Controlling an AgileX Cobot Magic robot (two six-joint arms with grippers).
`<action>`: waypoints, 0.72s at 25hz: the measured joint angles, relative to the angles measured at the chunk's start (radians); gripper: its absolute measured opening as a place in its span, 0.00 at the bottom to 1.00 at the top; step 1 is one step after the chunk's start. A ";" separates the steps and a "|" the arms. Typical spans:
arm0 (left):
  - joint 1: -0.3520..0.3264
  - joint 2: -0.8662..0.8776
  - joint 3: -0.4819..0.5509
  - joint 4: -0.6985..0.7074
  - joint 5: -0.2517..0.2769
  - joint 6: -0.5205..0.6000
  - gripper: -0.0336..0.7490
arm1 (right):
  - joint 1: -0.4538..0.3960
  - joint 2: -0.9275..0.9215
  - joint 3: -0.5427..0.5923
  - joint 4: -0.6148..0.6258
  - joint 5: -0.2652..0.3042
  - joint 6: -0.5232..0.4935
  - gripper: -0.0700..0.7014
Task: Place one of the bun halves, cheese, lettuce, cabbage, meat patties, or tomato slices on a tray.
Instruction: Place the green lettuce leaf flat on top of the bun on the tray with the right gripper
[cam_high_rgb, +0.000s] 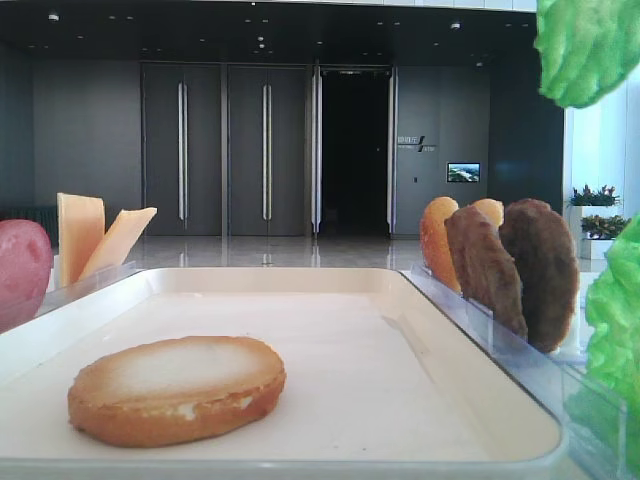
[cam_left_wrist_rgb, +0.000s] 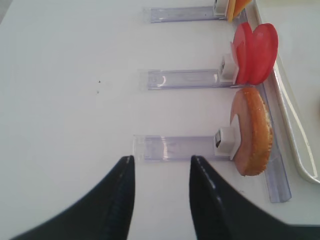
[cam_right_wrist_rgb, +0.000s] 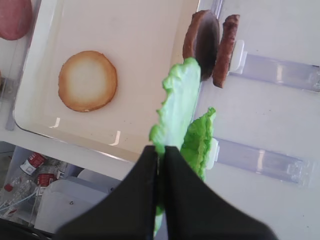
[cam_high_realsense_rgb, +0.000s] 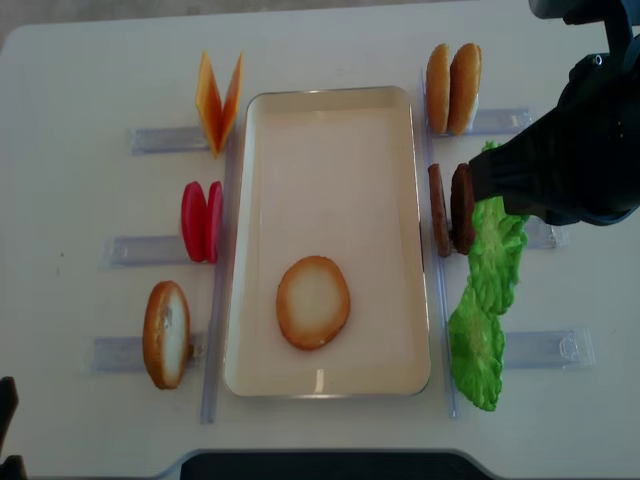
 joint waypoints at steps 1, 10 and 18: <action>0.000 0.000 0.000 0.000 0.000 0.000 0.40 | 0.000 0.000 0.000 0.004 0.000 0.000 0.13; 0.000 0.000 0.000 0.000 0.000 0.000 0.40 | 0.048 0.012 0.000 0.192 0.000 -0.058 0.13; 0.000 0.000 0.000 0.000 0.000 0.000 0.40 | 0.146 0.167 0.000 0.498 -0.141 -0.317 0.13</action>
